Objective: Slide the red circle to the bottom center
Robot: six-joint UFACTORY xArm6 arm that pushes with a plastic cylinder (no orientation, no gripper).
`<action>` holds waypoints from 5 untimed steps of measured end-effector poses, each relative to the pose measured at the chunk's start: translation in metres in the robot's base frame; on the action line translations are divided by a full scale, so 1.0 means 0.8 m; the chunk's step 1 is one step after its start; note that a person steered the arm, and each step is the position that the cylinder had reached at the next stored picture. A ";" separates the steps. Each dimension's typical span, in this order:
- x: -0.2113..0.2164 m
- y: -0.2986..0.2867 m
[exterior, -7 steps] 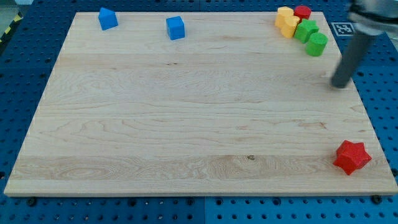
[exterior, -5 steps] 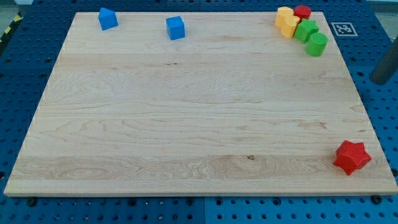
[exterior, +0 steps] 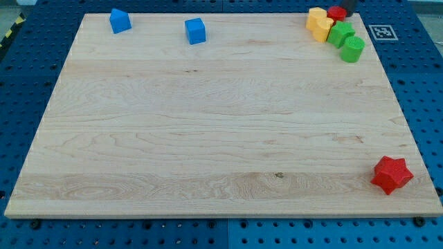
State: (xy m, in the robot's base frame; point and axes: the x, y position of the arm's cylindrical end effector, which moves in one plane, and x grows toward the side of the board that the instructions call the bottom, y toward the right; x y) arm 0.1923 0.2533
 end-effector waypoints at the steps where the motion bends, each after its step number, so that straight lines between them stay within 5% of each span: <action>1: 0.003 -0.039; 5: 0.042 -0.064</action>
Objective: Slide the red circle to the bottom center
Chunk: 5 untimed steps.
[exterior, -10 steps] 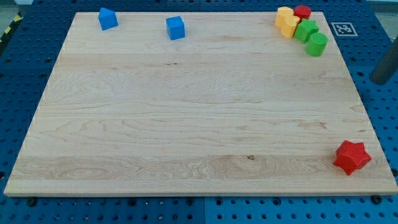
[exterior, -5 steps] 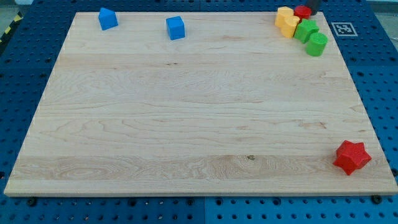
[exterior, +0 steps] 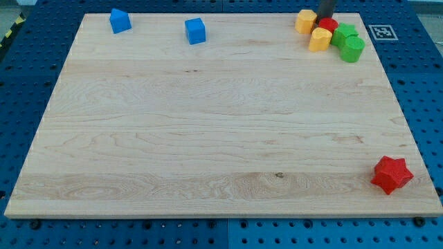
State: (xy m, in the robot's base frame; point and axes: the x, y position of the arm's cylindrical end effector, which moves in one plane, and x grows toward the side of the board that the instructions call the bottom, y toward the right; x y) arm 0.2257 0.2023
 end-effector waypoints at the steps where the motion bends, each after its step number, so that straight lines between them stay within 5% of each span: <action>1: 0.023 -0.009; 5: 0.060 -0.008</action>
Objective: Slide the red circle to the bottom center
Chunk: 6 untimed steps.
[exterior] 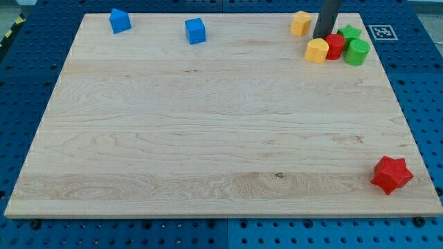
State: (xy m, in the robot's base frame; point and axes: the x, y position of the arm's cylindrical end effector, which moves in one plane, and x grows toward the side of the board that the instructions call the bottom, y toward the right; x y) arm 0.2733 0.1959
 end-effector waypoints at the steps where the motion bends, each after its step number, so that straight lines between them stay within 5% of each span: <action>1: 0.002 0.001; 6: 0.113 0.036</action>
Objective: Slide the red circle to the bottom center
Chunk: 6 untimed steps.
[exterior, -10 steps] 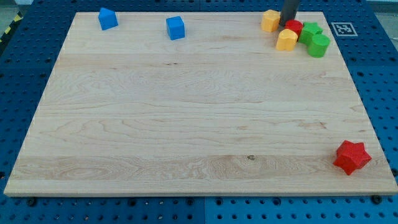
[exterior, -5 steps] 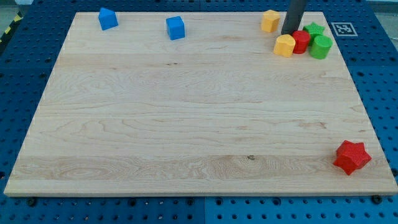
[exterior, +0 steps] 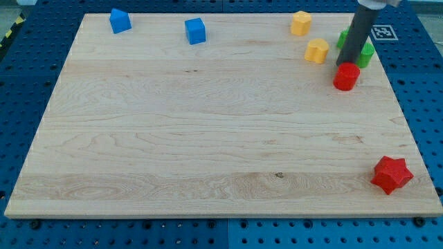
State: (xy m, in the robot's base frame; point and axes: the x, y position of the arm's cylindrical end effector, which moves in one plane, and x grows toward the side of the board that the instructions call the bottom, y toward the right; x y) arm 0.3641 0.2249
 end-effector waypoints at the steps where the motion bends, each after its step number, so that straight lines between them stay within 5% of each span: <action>1: 0.046 0.000; 4: 0.114 0.003; 6: 0.137 -0.067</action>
State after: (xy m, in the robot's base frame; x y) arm 0.4735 0.1710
